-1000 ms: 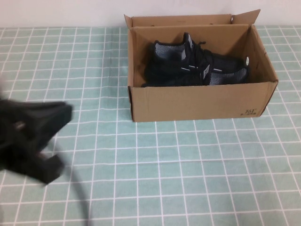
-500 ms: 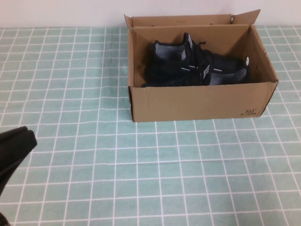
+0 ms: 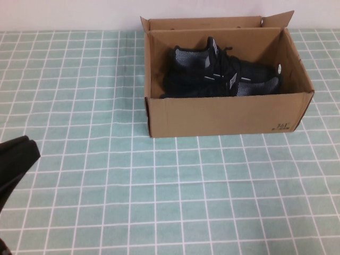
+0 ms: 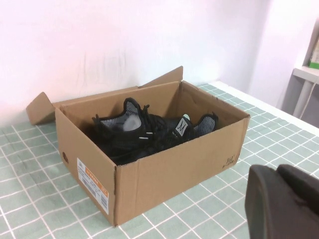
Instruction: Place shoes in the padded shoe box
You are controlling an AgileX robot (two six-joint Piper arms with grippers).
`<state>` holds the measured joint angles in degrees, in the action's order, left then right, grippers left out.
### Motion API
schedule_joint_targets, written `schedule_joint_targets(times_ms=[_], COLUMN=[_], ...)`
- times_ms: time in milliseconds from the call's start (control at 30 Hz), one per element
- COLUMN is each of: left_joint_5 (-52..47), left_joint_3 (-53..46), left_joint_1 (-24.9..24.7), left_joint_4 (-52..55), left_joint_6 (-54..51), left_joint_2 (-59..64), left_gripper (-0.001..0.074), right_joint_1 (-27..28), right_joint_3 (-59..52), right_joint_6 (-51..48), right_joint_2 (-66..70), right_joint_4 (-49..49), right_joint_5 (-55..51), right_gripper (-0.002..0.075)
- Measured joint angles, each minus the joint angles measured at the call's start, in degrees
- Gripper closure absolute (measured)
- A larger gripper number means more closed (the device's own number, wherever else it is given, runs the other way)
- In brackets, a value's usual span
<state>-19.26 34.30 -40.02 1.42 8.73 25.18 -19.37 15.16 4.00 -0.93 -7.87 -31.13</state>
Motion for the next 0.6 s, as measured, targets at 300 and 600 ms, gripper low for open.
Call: schedule_joint_targets(times_ms=[300,600], left_joint_5=[0.4,0.7], left_joint_3=[-1.2,-7.8], left_joint_1=[0.0,3.3], left_joint_4=[-0.6,-2.2], left_joint_6=[-0.1,-5.2], left_joint_2=[0.0,-7.5], left_gripper=[0.0736,0.0736], right_joint_1=[0.0,0.0], right_joint_3=[0.0,0.0], right_joint_6=[0.0,0.0], right_joint_2=[0.0,0.0], right_joint_4=[0.0,0.0], right_joint_5=[0.0,0.0], right_gripper=[0.0735,0.0735])
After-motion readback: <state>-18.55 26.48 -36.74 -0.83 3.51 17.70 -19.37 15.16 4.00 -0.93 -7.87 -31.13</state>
